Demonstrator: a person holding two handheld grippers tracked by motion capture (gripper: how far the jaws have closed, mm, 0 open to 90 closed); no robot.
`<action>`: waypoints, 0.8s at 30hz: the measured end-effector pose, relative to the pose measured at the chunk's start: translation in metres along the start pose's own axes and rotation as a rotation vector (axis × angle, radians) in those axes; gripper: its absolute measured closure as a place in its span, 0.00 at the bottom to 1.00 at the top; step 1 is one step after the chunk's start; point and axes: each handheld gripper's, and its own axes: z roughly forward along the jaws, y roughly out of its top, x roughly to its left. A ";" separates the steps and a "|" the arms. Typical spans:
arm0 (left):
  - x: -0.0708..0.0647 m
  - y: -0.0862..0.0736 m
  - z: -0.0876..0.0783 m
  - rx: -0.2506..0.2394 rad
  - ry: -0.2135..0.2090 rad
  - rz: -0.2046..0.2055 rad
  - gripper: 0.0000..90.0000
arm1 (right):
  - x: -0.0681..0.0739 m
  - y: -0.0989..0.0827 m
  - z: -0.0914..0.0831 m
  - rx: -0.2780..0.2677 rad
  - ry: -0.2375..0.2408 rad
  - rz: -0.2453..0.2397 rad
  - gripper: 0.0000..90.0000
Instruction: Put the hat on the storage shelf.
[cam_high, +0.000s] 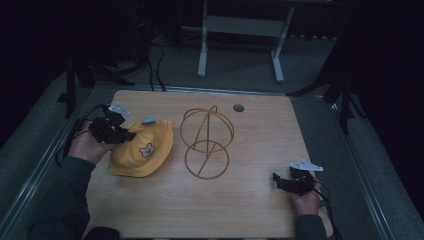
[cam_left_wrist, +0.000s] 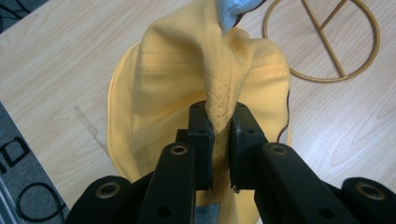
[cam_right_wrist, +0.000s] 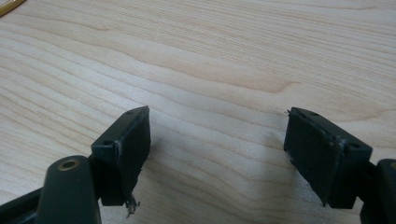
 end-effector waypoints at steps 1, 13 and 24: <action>0.000 0.001 -0.001 0.000 0.007 0.000 0.90 | 0.000 0.000 0.000 0.000 0.000 0.000 0.25; 0.002 0.005 -0.012 -0.038 -0.008 -0.007 0.90 | 0.000 0.000 0.000 0.000 0.000 0.000 0.25; 0.008 0.008 -0.024 -0.074 -0.061 -0.022 0.90 | 0.000 0.000 0.000 -0.002 0.001 0.000 0.25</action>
